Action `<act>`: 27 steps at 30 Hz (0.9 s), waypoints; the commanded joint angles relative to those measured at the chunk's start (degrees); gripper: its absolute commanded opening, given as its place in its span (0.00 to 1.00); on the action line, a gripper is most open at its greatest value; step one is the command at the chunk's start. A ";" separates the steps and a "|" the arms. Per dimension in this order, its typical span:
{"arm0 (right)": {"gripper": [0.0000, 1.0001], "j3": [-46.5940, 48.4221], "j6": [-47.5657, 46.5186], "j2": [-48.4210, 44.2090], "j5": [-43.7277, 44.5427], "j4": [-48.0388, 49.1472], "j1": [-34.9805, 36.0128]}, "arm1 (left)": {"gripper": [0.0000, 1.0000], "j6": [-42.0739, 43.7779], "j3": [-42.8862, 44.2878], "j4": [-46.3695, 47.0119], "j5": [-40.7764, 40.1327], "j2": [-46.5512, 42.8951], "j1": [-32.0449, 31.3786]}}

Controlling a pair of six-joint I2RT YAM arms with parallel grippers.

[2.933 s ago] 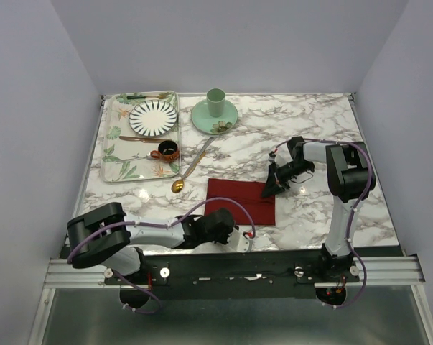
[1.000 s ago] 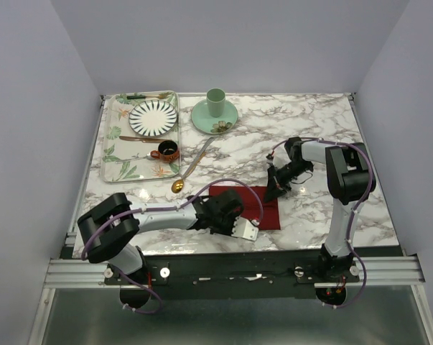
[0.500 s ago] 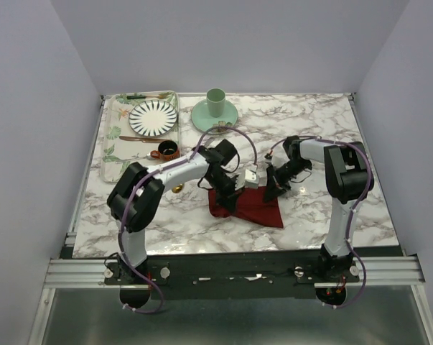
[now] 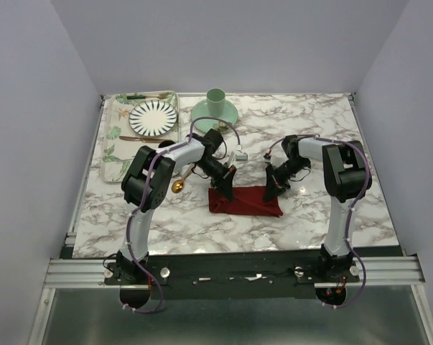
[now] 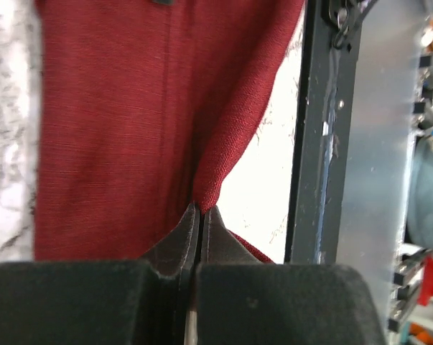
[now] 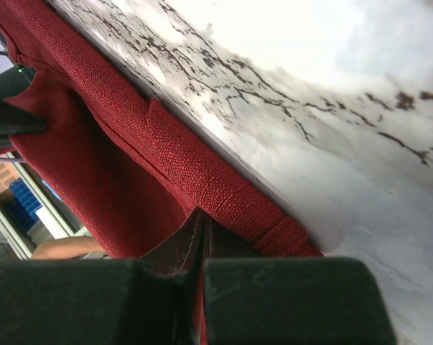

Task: Fold the napkin into a case and place the utensils inside
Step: Pick up the 2/3-rectangle-folded napkin from the center of the board, then fold the 2/3-rectangle-folded napkin at the center of the board.

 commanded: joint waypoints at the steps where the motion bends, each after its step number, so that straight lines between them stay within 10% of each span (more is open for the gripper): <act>1: 0.09 1.62 -2.83 3.06 7.99 3.55 0.36 | 0.00 -3.86 3.13 -0.52 4.85 3.38 2.01; 27: 0.12 7.25 -5.20 5.17 8.78 -1.02 0.62 | 0.00 -13.97 6.39 0.98 2.04 12.79 8.17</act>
